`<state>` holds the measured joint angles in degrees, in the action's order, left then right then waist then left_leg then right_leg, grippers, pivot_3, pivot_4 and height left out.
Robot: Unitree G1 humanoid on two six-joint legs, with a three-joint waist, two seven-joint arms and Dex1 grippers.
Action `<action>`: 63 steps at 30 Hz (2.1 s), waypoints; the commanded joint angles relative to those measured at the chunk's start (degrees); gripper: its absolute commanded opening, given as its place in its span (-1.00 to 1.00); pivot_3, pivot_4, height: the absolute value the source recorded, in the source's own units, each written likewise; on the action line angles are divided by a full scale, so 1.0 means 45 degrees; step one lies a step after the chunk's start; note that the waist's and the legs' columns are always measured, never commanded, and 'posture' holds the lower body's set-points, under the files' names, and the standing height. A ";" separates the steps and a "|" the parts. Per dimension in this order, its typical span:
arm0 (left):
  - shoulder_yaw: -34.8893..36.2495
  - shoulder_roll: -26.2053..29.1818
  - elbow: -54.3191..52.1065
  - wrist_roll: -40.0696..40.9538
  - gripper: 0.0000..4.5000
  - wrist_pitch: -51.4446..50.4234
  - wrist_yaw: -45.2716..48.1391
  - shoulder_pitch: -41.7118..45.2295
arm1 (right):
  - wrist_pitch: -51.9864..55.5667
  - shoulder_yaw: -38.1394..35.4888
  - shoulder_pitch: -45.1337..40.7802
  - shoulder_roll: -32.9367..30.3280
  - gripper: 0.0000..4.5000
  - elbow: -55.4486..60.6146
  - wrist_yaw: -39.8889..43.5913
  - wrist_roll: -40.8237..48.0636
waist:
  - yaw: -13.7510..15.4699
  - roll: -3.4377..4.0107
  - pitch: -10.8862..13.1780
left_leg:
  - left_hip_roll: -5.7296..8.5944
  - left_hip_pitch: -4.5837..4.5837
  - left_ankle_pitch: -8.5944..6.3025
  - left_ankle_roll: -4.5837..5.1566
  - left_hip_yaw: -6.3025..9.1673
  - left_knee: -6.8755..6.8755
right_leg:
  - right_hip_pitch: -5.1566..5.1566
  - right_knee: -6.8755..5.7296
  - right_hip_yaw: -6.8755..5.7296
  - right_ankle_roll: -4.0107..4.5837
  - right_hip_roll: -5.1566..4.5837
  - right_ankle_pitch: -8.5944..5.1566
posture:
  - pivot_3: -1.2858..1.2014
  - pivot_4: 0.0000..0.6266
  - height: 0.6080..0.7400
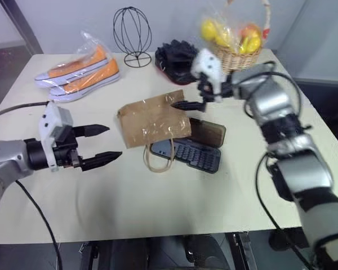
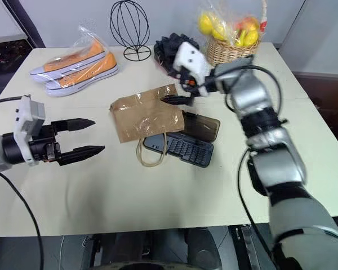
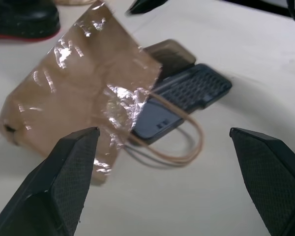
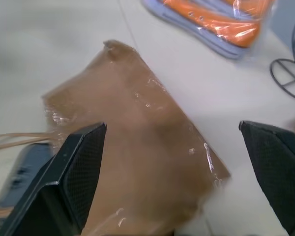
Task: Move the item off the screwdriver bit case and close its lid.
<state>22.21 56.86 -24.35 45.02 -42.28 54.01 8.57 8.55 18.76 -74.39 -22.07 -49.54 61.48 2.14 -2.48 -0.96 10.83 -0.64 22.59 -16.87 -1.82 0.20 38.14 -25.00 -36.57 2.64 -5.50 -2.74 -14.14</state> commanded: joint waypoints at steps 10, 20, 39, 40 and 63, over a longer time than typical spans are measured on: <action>0.1020 0.0013 -0.0037 -0.0782 1.00 0.0768 -0.0198 -0.0845 | -0.2994 -0.0247 -0.1719 0.1065 0.47 -0.4987 -0.0510 -0.2199 | -0.0108 0.0002 0.0002 | -0.0003 0.0010 -0.0009 0.0016 0.0003 -0.0014 | -0.0041 -0.0073 0.0009 0.0001 -0.0009 -0.0001 | 0.03 -0.52 1.00; 0.0513 -0.0214 0.0590 -0.1118 1.00 0.1111 -0.0355 -0.0375 | -0.2575 -0.1702 -0.1979 0.0968 -0.96 -0.4780 -0.0519 -0.1720 | -0.0333 0.0003 0.0002 | -0.0005 -0.0018 0.0007 -0.0010 0.0013 -0.0003 | -0.0045 -0.0137 0.0012 0.0008 0.0003 -0.0003 | 0.03 -0.52 1.00; -0.0650 -0.0594 0.1328 -0.1495 1.00 0.1515 -0.0079 0.0775 | -0.4114 -0.1376 -0.0666 -0.3755 -0.96 -0.5545 -0.5556 -0.4385 | -0.0387 0.0003 0.0003 | 0.0018 -0.0022 0.0007 -0.0008 -0.0014 -0.0004 | -0.0048 -0.0130 0.0041 0.0007 0.0008 -0.0003 | 0.03 -0.52 1.00; -0.0804 -0.0667 0.1342 -0.1527 1.00 0.1531 -0.0082 0.0892 | -0.4122 -0.1309 -0.0454 -0.3804 -0.96 -0.5563 -0.5777 -0.4517 | -0.0383 0.0003 0.0003 | 0.0015 -0.0025 0.0007 -0.0007 -0.0016 -0.0004 | -0.0048 -0.0131 0.0044 0.0008 0.0014 -0.0003 | 0.03 -0.52 1.00; -0.3907 -0.1254 0.3270 -0.2804 1.00 0.2491 0.2040 0.3384 | 0.1307 -0.4595 0.3429 -0.5525 0.98 0.4408 -0.2306 0.0182 | -0.0284 0.0007 0.0004 | 0.0017 -0.0027 0.0009 -0.0006 -0.0010 0.0013 | -0.0039 -0.0151 0.0048 0.0006 0.0021 -0.0002 | 0.03 -0.52 1.00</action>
<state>6.03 51.44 -10.07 33.58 -32.80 61.53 22.23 2.92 1.69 -60.38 -46.61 -42.84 46.26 -5.91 -3.76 -0.93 10.85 -0.57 22.46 -16.84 -1.85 0.18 38.20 -25.16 -37.24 2.85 -5.47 -2.63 -14.15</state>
